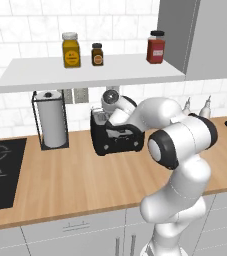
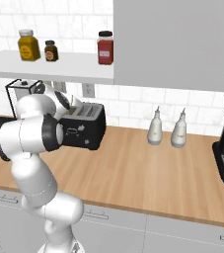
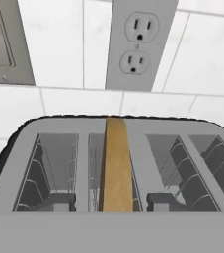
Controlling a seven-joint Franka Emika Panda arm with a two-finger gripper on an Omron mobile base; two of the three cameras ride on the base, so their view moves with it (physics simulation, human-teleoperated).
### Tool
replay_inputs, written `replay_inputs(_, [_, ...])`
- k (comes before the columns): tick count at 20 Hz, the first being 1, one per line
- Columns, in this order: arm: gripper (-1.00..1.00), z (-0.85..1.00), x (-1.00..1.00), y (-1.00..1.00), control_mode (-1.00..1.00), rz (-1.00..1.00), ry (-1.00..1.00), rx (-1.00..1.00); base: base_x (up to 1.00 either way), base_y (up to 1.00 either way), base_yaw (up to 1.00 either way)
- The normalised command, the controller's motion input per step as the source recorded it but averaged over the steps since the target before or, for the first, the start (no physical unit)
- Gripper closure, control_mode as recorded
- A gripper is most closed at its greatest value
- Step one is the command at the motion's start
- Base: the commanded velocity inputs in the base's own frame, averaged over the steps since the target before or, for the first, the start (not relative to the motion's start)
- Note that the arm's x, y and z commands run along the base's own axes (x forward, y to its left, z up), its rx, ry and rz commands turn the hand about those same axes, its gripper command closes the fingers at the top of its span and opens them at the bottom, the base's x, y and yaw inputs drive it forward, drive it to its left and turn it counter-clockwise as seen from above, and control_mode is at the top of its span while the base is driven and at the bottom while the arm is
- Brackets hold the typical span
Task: Start the toaster. Once the lever pops up, take the bread to the plate on the dining counter.
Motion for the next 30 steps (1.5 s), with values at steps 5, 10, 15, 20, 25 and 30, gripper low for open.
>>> replay_inputs(5, [1.00, 0.00, 0.00, 0.00, -1.00, 0.00, -0.05, 0.00, 0.00, 0.00, 0.00])
replay_inputs(10, [1.00, 0.07, 0.00, -0.02, -1.00, 0.00, -0.18, 0.01, 0.00, 0.00, 0.00])
replay_inputs(15, [1.00, 0.23, -0.12, 0.00, -1.00, 0.00, -0.28, 0.03, 0.00, 0.00, 0.00])
replay_inputs(20, [1.00, 0.12, -0.32, 0.00, -1.00, 0.01, -0.33, 0.00, 0.00, 0.00, 0.00])
replay_inputs(25, [1.00, 0.13, -0.58, 0.00, -1.00, 0.05, -0.17, 0.02, 0.00, 0.00, 0.00])
replay_inputs(30, [1.00, 0.35, -0.74, 0.00, -1.00, 0.04, -0.06, 0.10, 0.00, 0.00, 0.00])
